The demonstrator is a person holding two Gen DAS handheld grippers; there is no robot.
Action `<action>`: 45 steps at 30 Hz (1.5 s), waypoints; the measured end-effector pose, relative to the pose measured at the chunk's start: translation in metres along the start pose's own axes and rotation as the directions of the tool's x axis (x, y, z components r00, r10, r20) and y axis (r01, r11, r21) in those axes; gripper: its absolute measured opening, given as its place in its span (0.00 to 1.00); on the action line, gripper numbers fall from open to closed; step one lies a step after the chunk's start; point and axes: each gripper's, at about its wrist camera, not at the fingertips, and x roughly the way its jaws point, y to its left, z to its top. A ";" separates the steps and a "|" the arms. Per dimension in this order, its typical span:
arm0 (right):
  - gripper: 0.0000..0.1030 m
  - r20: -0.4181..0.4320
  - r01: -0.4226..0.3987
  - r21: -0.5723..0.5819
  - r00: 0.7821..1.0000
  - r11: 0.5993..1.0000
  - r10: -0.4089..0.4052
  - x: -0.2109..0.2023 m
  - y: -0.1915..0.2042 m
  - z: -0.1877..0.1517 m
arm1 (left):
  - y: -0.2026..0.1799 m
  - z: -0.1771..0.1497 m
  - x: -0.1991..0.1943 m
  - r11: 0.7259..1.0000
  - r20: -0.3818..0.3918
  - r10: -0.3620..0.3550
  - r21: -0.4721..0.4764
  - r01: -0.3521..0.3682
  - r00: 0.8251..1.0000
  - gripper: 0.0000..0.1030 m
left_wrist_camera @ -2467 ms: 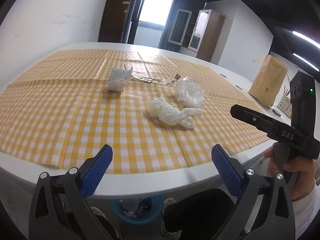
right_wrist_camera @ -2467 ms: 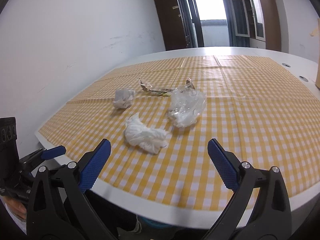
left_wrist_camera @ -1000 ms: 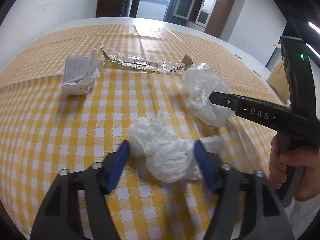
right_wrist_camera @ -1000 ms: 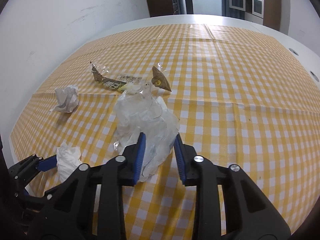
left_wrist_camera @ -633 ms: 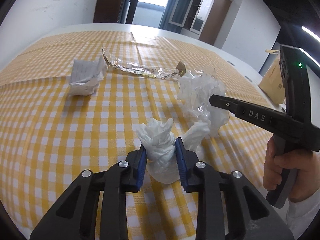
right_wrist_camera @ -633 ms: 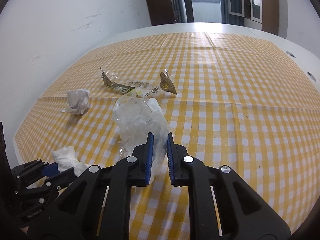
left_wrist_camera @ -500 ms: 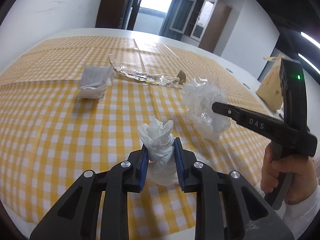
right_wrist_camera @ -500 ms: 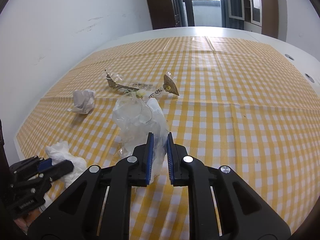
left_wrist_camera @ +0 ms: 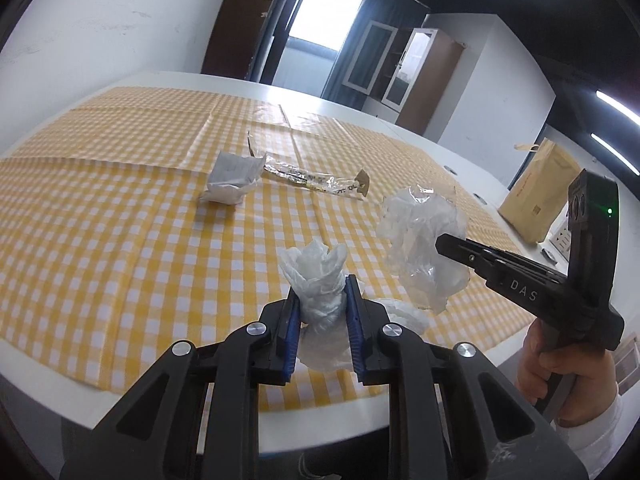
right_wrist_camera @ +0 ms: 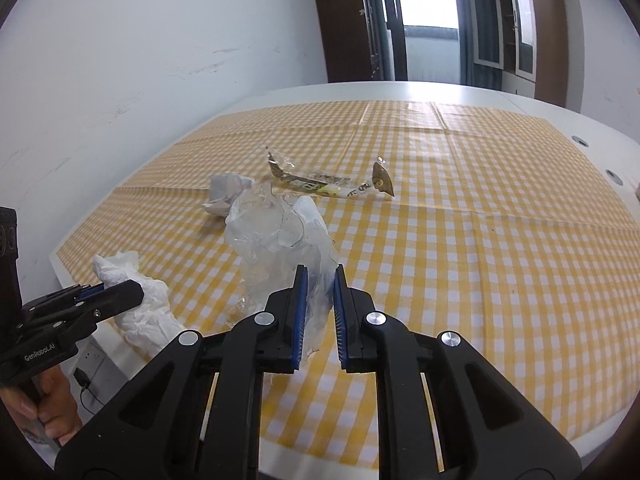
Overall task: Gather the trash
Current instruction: 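Lift the tissue and clear plastic and carry them down over the wastebasket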
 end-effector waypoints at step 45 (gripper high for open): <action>0.11 -0.078 -0.078 -0.014 0.994 0.997 0.077 -0.081 0.054 -0.183 | 0.005 -0.150 -0.068 0.992 -0.080 0.016 0.125 -0.006 0.997 0.19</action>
